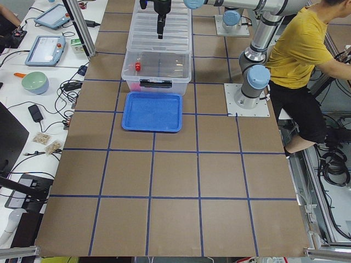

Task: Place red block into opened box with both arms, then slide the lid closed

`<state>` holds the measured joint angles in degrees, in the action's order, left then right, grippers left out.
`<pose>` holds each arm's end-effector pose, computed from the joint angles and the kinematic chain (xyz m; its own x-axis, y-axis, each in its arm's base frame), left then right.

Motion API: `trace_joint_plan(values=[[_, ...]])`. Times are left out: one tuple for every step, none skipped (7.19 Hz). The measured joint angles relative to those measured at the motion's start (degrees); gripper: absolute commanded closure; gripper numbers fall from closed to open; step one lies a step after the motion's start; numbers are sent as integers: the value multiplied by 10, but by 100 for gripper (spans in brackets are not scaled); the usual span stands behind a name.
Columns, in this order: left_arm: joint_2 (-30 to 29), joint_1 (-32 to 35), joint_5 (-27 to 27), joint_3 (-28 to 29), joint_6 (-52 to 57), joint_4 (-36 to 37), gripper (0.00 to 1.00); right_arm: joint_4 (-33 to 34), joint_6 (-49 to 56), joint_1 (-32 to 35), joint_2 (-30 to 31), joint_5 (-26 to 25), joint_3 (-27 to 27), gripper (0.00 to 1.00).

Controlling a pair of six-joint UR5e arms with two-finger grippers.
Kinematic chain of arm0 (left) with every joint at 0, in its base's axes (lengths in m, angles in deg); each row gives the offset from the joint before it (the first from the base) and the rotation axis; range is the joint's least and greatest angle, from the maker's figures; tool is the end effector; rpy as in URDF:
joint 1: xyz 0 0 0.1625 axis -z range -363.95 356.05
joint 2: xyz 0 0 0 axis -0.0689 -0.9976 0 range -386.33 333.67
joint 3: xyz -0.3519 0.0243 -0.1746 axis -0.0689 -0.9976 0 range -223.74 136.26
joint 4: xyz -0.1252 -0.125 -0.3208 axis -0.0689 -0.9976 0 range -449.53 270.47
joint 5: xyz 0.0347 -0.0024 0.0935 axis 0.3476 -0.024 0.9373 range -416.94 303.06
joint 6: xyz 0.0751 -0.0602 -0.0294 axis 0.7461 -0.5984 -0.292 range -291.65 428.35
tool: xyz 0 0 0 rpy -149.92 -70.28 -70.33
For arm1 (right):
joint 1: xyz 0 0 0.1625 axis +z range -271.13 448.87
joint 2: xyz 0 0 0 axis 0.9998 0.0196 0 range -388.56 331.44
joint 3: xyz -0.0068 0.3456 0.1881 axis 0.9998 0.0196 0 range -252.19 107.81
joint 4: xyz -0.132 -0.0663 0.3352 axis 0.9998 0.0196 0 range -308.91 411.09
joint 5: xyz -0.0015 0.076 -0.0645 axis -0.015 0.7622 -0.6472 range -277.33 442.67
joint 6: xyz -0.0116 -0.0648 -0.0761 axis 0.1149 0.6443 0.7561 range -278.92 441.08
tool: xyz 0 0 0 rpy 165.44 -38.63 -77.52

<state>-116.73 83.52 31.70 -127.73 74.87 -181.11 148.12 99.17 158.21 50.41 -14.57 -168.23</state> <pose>-0.1158 -0.4544 0.4961 -0.9974 0.0710 0.0156 0.0696 0.9949 -0.0728 -0.0573 -0.4939 0.3330 -0.9976 0.0271 0.0639 0.0397 0.9781 0.2041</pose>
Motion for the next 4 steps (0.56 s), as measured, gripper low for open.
trace_joint_plan(values=[[1,-2,0,1,0,1,0,0,-4,1,-1,2,0,0],[1,-2,1,1,-1,1,0,-1,-13,3,-1,5,0,0],[1,-3,2,3,-2,0,0,-3,-28,6,0,8,0,0],[1,-3,2,7,-3,-1,0,-4,-39,8,0,12,0,0]])
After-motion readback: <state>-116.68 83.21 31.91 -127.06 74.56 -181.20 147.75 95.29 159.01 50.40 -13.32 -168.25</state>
